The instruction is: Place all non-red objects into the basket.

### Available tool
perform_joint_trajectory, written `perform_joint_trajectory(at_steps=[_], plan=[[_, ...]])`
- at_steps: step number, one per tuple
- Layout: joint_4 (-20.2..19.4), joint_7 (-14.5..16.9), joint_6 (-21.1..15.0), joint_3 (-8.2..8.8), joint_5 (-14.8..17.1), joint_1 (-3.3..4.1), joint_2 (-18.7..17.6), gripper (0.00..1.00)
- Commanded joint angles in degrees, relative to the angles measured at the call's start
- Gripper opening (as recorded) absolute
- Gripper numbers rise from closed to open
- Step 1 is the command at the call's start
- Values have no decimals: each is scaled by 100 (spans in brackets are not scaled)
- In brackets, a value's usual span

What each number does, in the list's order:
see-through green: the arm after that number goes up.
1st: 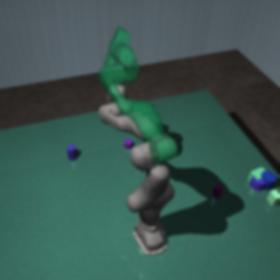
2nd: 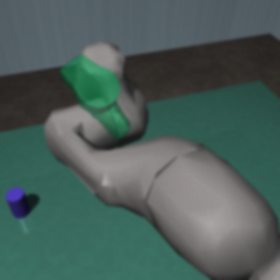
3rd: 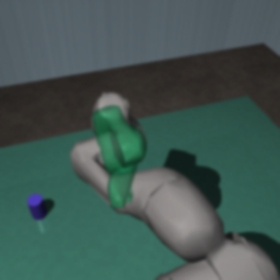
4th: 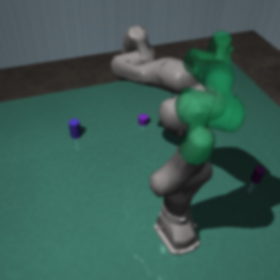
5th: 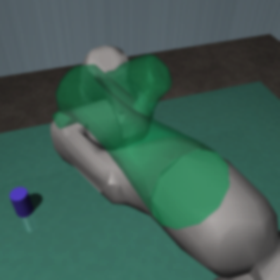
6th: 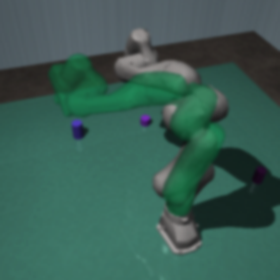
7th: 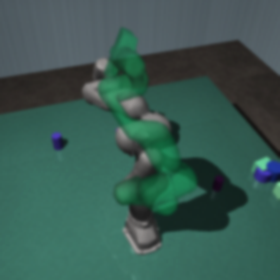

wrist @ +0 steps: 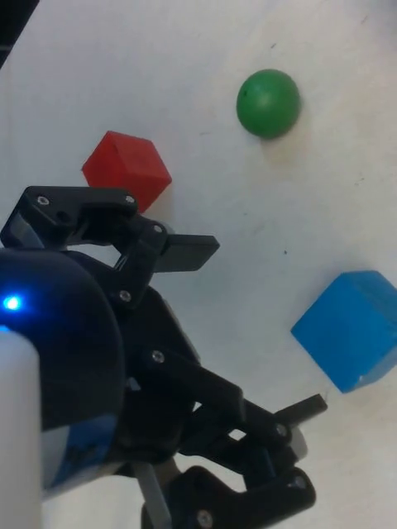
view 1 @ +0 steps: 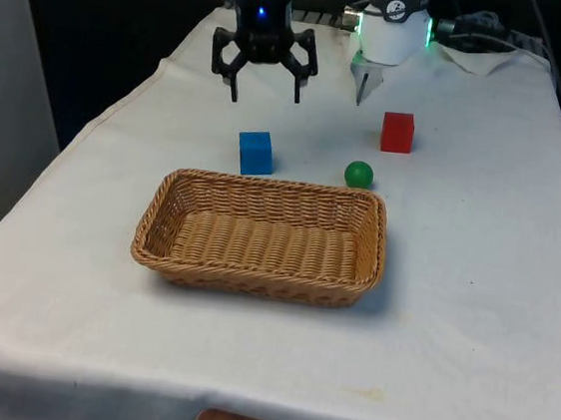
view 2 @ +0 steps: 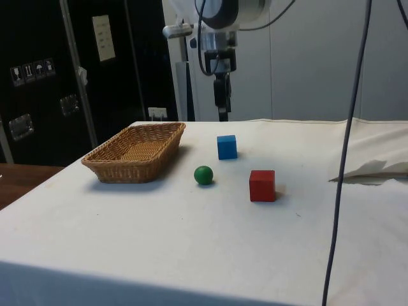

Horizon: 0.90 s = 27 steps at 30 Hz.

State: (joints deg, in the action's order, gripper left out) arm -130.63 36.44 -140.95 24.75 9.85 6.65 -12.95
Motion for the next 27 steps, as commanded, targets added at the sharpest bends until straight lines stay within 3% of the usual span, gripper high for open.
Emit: perform_joint_trajectory(at_steps=[1,7,8,13,17,19,27], plan=[[-29,92,-97,-52,143,-23,-40,100],[-11,298,-218,-103,464,-29,-264,100],[0,246,-155,-52,384,0,-269,100],[-17,424,-401,-155,676,-23,-447,100],[0,390,-372,-126,647,0,-516,100],[-29,470,-544,-195,785,-17,-567,100],[-6,464,-630,-201,773,-23,-676,100]])
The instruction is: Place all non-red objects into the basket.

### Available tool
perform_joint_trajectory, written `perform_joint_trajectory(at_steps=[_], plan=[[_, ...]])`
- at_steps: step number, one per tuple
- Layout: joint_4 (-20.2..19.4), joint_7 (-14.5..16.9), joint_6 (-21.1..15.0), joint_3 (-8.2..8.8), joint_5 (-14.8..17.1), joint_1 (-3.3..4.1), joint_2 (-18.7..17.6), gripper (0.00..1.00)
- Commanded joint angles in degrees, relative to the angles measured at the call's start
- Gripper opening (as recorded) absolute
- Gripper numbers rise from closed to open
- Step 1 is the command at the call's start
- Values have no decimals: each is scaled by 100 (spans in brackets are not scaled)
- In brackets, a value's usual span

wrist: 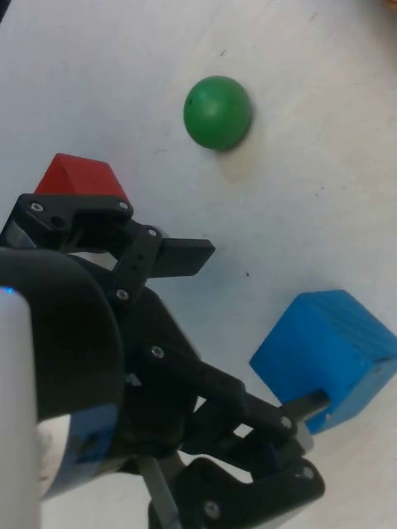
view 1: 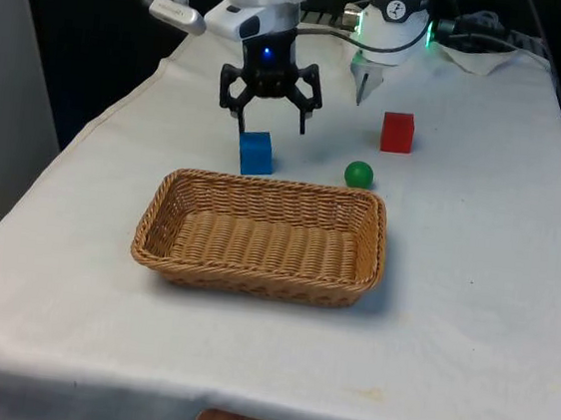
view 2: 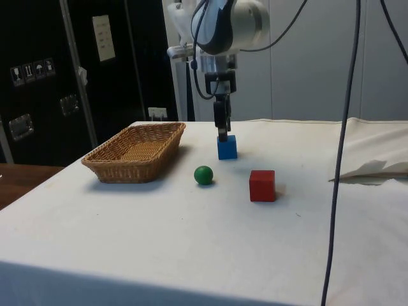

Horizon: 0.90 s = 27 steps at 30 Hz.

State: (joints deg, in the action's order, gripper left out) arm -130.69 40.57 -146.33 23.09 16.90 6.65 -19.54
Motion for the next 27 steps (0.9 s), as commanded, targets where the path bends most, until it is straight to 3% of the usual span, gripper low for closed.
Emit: perform_joint_trajectory(at_steps=[1,8,9,10,16,17,18,25,26,27], plan=[[11,52,-97,-34,63,-29,-40,100],[166,86,-149,-11,46,-57,-235,100],[149,34,-109,23,0,-23,-212,100],[218,92,-155,0,46,-63,-292,100],[298,109,-172,-11,80,-86,-413,100],[298,40,-109,34,0,-46,-407,100],[298,109,-172,-11,80,-86,-413,100],[281,132,-206,-46,143,-103,-510,100],[286,138,-229,-52,155,-103,-533,100],[298,46,-120,29,40,-46,-521,100]])
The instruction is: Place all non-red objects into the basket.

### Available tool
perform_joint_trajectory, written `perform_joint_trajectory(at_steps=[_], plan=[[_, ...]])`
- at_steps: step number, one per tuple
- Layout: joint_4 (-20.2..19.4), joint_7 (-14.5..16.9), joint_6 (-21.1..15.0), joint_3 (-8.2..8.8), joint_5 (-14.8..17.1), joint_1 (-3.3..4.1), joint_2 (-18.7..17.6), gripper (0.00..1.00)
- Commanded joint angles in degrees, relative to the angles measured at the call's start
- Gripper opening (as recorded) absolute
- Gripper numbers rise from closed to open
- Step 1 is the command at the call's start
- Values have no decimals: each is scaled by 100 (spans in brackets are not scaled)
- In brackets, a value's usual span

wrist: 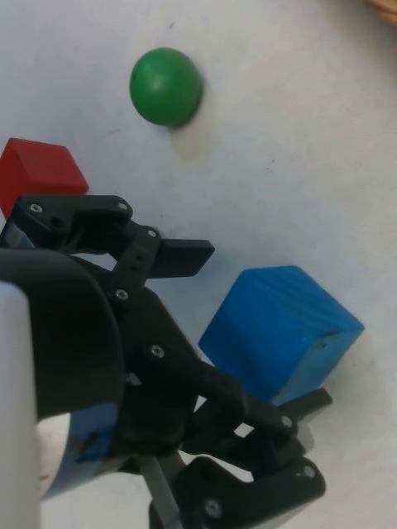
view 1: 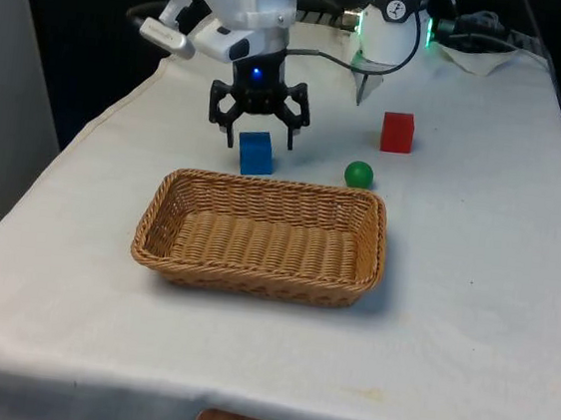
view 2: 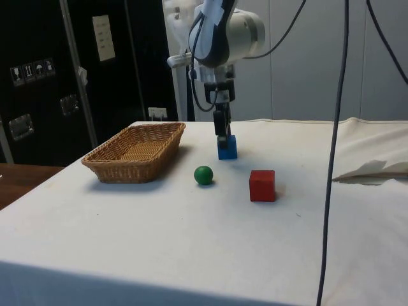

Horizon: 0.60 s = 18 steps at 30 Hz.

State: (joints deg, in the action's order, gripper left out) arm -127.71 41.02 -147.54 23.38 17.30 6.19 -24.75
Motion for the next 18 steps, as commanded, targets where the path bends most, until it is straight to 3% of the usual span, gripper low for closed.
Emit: perform_joint_trajectory(at_steps=[1,8,9,10,18], plan=[[-11,97,-126,-80,126,-57,-29,100],[-34,160,-315,-92,246,-40,-132,100],[-6,86,-229,-29,166,0,-160,100],[-34,155,-315,-86,241,-40,-132,100],[-11,103,-275,-52,201,-11,-149,100]])
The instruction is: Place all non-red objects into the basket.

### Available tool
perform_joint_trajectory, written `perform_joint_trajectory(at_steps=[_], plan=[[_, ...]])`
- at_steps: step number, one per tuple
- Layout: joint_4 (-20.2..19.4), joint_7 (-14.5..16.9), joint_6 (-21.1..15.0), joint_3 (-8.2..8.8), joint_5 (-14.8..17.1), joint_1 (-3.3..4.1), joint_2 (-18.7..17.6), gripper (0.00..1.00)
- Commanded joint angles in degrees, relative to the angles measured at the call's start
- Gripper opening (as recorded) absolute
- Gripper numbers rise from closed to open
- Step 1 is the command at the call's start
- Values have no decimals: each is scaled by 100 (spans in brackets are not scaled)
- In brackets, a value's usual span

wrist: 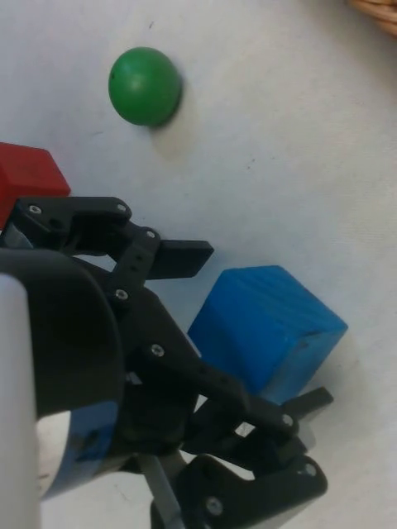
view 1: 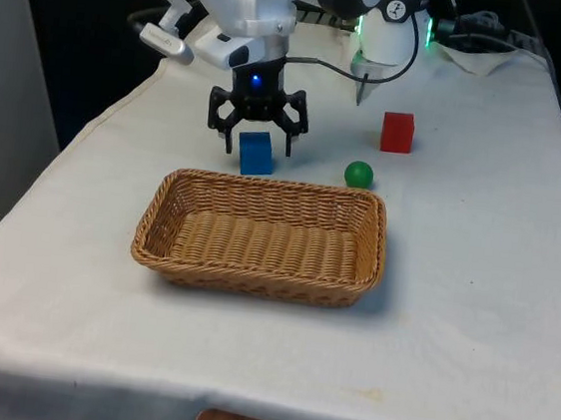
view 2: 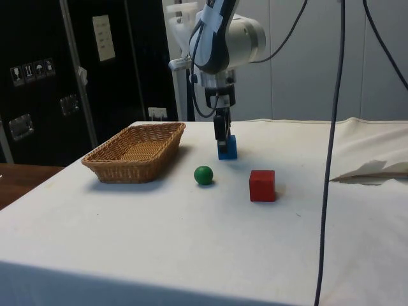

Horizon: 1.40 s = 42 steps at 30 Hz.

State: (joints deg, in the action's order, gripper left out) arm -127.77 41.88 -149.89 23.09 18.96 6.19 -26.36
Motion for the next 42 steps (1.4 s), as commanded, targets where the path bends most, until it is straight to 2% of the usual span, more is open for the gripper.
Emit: perform_joint_trajectory(at_steps=[1,6,7,9,16,25,27,28,29,30,32,36,37,38,42], plan=[[6,0,0,0,0,0,0,100],[0,0,-23,-11,17,-6,6,100],[0,0,-23,-11,17,-6,6,97],[0,-6,-17,-6,17,-6,6,81],[0,-6,-17,-6,11,0,0,3],[0,-11,-6,0,6,0,6,2],[-40,-52,80,80,-69,40,160,2],[-40,-52,80,80,-69,40,160,2],[11,-11,23,17,0,0,52,2],[-69,-63,132,115,-97,57,246,2],[-97,-74,183,143,-132,69,338,2],[-178,-92,286,178,-212,69,556,2],[-155,-11,269,103,-109,11,527,2],[-201,-97,309,189,-235,63,607,2],[-264,-126,458,223,-338,57,871,2]])
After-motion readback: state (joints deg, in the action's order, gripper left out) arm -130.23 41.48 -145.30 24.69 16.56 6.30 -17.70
